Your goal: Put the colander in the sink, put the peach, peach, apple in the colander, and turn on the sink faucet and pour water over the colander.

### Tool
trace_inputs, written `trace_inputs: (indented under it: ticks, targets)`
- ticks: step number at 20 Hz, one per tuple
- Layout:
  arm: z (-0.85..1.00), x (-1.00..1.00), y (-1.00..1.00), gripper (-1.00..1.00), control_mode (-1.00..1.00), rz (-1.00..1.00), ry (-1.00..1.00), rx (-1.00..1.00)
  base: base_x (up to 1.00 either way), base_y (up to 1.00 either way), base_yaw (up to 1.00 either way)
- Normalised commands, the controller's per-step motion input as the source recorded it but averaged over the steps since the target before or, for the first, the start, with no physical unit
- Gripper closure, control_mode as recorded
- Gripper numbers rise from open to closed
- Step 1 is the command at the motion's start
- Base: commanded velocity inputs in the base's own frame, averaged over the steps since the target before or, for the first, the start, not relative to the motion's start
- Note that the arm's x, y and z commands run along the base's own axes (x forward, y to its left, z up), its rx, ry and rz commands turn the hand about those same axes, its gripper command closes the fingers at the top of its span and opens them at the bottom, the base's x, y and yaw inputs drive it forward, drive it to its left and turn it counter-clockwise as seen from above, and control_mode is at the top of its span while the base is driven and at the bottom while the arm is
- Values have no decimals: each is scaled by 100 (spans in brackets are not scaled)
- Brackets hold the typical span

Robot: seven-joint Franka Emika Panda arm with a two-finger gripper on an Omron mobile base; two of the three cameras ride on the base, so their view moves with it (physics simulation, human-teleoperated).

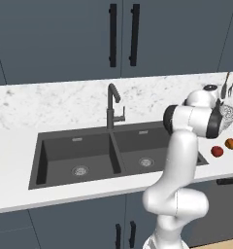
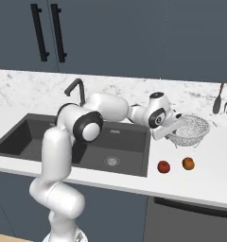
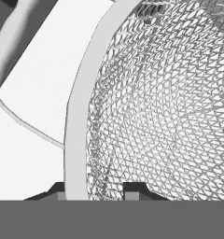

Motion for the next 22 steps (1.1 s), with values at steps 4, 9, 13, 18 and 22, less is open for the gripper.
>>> trace_inputs:
  ticks: [4,9,13,18,22]
  targets:
    - [31,-53,36,100,-100,15,-8,0,0,0,0]
    - [17,-69,28,100,-100,13,-9,-3,0,0,0]
    - [29,-53,40,100,-100,7,0,0,0,0,0]
    - [46,-38,58,100,-100,14,0,0,0,0,0]
    - [43,-44,62,100,-100,15,3,0,0,0,0]
